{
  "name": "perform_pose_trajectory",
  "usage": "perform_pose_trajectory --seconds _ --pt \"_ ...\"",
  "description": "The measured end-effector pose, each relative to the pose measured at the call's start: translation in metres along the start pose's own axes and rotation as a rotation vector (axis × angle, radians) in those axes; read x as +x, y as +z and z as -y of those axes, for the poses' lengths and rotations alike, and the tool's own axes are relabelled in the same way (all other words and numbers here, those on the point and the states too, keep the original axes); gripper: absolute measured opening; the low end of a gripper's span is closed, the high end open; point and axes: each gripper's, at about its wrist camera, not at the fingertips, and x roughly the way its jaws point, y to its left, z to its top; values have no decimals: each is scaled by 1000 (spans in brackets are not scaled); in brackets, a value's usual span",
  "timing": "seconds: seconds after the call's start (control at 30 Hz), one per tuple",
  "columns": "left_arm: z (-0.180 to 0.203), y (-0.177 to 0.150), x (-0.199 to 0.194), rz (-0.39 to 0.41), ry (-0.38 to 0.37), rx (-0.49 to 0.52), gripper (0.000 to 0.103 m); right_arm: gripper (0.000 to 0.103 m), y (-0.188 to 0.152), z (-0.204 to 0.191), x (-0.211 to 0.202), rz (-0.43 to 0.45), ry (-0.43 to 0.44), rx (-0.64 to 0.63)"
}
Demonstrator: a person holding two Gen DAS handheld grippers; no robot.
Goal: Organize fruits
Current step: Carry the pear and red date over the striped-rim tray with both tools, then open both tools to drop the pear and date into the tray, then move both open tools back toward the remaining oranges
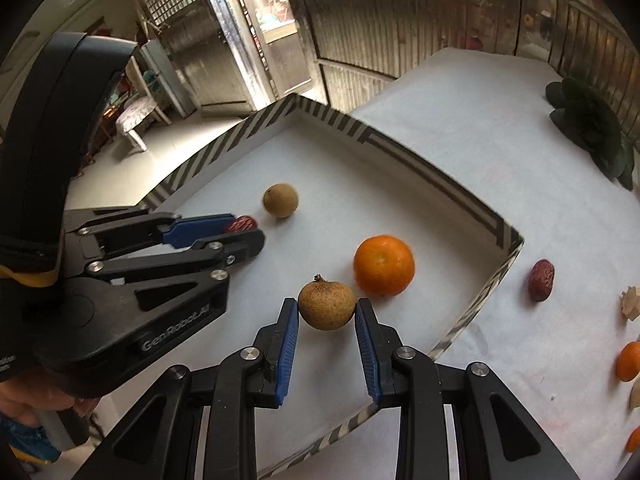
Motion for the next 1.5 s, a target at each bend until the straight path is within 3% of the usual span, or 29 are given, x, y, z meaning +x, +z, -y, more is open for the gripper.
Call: perform_pose_trajectory --seconds 0.2,0.27,0.33,0.93,1.5 --pt "-3 1 2 -11 -16 -33 24 29 -1 -9 4 -7 -12 -32" --pt "-5 1 0 -17 -18 -42 45 31 -2 -7 1 -5 5 -21" --pt "-7 0 -3 -8 -17 -55 59 35 -3 -5 -4 0 6 -8" --pt "38 -6 -52 89 -40 20 60 40 -31 18 -71 120 -61 100" --pt "144 -10 -59 82 -150 192 60 40 -112 108 -112 103 -182 321"
